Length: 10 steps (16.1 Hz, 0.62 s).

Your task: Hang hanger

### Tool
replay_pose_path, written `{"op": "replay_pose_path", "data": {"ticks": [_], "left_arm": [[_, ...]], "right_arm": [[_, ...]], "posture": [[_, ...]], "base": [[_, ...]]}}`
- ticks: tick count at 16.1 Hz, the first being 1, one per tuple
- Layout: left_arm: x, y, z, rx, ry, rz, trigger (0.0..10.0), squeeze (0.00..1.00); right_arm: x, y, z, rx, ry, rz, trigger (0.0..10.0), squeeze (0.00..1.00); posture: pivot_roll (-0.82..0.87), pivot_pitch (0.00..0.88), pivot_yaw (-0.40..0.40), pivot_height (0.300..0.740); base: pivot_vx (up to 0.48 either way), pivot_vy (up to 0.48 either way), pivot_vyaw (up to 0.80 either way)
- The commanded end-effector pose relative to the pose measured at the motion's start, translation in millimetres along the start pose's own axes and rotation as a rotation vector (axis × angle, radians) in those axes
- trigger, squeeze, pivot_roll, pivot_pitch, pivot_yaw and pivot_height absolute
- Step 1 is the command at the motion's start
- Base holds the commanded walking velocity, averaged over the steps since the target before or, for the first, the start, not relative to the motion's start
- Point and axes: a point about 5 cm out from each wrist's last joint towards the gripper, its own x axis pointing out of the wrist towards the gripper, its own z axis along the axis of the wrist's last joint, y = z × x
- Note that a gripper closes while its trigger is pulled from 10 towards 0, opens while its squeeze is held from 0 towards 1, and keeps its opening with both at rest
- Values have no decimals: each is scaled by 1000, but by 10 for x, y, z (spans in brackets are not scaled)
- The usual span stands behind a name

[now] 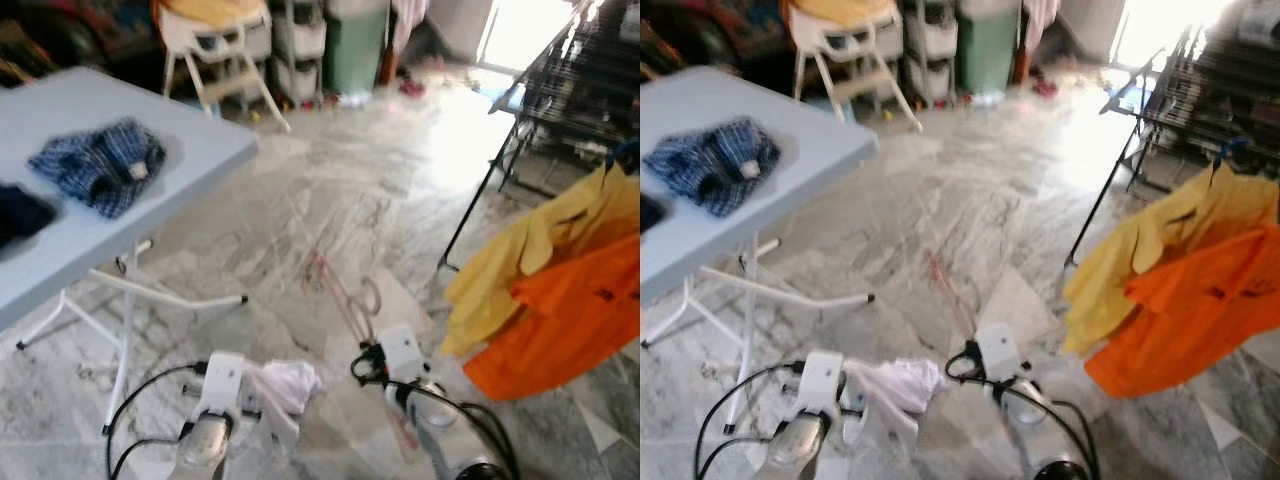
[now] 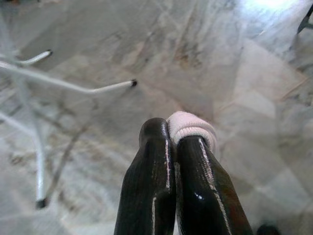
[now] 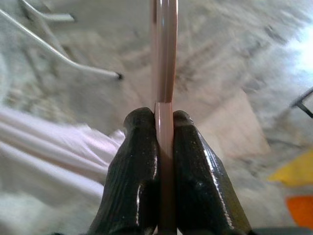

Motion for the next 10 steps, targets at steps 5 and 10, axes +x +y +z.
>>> {"op": "replay_pose_path", "data": {"ticks": [5, 10], "left_arm": [[52, 19, 101, 8, -22, 11, 10000, 0], [70, 22, 123, 24, -24, 14, 10000, 0]], "right_arm": [[24, -32, 106, 23, -46, -8, 10000, 0], [16, -48, 110, 26, -52, -12, 10000, 0]], "posture": [[-51, 0, 2, 740], [-59, 0, 6, 740]], "base": [[-321, 0, 0], [-52, 0, 0]]}}
